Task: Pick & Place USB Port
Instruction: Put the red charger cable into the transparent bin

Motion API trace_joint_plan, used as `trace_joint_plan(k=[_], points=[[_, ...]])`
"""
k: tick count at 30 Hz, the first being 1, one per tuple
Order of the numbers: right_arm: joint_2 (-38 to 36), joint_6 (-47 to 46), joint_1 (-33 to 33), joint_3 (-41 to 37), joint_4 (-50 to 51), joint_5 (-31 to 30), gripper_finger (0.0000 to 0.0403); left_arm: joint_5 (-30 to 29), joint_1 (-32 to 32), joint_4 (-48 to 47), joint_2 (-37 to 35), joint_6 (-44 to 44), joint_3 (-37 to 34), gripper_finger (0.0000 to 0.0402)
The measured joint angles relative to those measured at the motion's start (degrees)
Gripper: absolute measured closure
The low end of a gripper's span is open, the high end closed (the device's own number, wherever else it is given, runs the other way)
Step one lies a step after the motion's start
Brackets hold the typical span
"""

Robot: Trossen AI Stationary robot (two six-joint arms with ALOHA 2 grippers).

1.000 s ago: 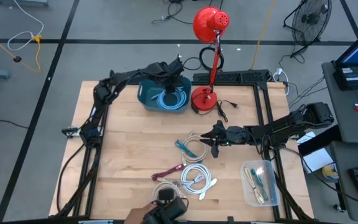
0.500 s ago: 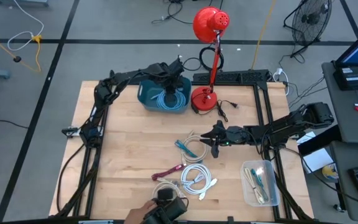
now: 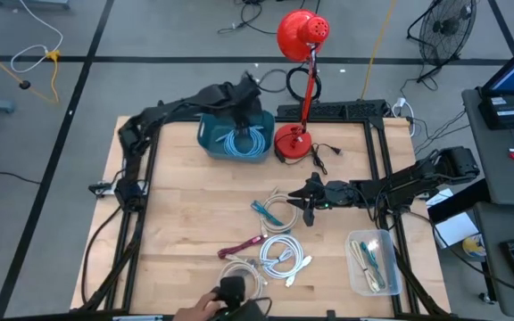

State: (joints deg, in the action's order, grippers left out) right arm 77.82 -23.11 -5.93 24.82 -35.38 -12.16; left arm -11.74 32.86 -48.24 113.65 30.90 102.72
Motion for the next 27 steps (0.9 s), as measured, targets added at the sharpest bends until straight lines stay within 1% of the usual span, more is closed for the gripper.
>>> trace_joint_plan(k=[6, 8, 12, 14, 16, 19, 21, 23, 27], points=[[0.0, -0.1, 0.0, 0.0, 0.1, 0.0, 0.0303, 2.7, -1.7, -2.4, -9.9, -3.8, 0.0, 0.0222], [0.0, -0.2, 0.0, 0.0, 0.1, 0.0, 0.0303, 6.2, -2.7, -3.3, -13.4, -6.1, 0.0, 0.0222], [0.0, -0.2, 0.0, 0.0, 0.2, 0.0, 0.0303, 15.3, -6.0, -5.3, -19.1, -10.8, 0.1, 0.0222], [0.0, -0.2, 0.0, 0.0, 0.1, 0.0, 0.0303, 18.9, -8.8, -6.5, -20.7, -13.7, 0.1, 0.0222], [0.0, -0.2, 0.0, 0.0, 0.1, 0.0, 0.0303, 20.8, -12.6, -8.3, -21.8, -15.3, 0.1, 0.0222], [0.0, -0.1, 0.0, 0.0, 0.1, 0.0, 0.0303, 20.4, -19.3, -10.7, -21.9, -17.6, 0.1, 0.0222], [0.0, -0.1, 0.0, 0.0, 0.1, 0.0, 0.0303, 18.7, -24.1, -12.1, -21.8, -19.4, 0.0, 0.0222], [0.0, 0.1, 0.0, 0.0, 0.1, 0.0, 0.0303, 17.1, -29.0, -11.5, -21.5, -21.3, -0.8, 0.0222], [0.0, 0.2, 0.0, 0.0, 0.1, 0.0, 0.0303, 12.0, -38.4, -11.4, -21.1, -24.7, -3.7, 0.0222]])
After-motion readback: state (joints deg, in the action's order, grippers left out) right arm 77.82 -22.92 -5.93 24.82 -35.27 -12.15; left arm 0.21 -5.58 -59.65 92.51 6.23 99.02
